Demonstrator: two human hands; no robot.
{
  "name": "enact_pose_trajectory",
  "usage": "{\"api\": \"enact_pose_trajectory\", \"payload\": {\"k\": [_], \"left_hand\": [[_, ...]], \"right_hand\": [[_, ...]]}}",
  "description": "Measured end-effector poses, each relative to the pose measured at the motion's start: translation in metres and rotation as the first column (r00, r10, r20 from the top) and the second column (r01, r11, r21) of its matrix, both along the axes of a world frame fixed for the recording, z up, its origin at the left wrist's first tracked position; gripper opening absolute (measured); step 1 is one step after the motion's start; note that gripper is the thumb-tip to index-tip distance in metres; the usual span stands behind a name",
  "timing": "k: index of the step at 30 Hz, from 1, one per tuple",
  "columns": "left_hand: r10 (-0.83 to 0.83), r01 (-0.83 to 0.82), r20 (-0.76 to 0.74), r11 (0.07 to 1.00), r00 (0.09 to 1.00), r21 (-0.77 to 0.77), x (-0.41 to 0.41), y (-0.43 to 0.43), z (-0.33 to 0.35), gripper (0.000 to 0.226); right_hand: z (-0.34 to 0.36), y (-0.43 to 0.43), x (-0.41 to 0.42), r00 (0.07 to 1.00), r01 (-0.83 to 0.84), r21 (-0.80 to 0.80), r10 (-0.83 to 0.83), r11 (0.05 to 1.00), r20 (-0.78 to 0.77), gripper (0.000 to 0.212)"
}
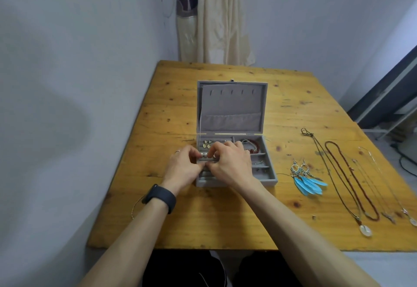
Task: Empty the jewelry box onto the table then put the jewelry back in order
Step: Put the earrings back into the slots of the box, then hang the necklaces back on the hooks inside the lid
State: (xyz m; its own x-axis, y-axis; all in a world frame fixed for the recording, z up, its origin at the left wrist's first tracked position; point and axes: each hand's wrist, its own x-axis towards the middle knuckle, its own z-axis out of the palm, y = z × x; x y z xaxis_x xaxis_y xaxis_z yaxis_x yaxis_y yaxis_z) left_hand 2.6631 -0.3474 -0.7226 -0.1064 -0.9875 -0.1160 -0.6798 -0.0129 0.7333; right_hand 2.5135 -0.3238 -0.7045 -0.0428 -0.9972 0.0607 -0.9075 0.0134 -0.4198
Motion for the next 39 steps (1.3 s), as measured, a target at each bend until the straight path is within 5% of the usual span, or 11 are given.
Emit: {"api": "enact_pose_trajectory", "payload": {"k": [10, 16, 20, 25, 35, 39], "left_hand": [[-0.077, 0.080, -0.046, 0.995, 0.996, 0.056, 0.005, 0.004, 0.012, 0.020], [-0.092, 0.140, 0.183, 0.952, 0.979, -0.272, -0.023, 0.010, 0.034, 0.008], [-0.217, 0.284, 0.213, 0.886, 0.953, -0.366, -0.079, 0.017, 0.049, 0.013], [-0.310, 0.413, 0.335, 0.859, 0.890, -0.303, -0.162, 0.020, 0.048, 0.023], [-0.273, 0.457, 0.631, 0.877, 0.726, -0.146, -0.248, 0.012, 0.021, 0.036], [-0.245, 0.435, 0.631, 0.885, 0.736, -0.163, -0.253, 0.011, 0.014, 0.030]], "right_hand": [[-0.002, 0.021, -0.014, 0.991, -0.045, -0.168, 0.065, 0.985, 0.115, 0.014], [0.002, 0.057, -0.085, 0.967, 0.103, -0.292, -0.027, 0.951, 0.254, 0.007], [-0.005, 0.074, -0.157, 0.952, 0.260, -0.255, -0.203, 0.931, 0.231, 0.011], [-0.021, 0.071, -0.228, 0.918, 0.381, -0.118, -0.360, 0.917, 0.167, 0.028], [-0.034, 0.036, -0.246, 0.947, 0.262, 0.062, -0.269, 0.963, 0.175, 0.034], [-0.040, 0.035, -0.245, 0.946, 0.285, 0.047, -0.289, 0.957, 0.146, 0.024]]}}
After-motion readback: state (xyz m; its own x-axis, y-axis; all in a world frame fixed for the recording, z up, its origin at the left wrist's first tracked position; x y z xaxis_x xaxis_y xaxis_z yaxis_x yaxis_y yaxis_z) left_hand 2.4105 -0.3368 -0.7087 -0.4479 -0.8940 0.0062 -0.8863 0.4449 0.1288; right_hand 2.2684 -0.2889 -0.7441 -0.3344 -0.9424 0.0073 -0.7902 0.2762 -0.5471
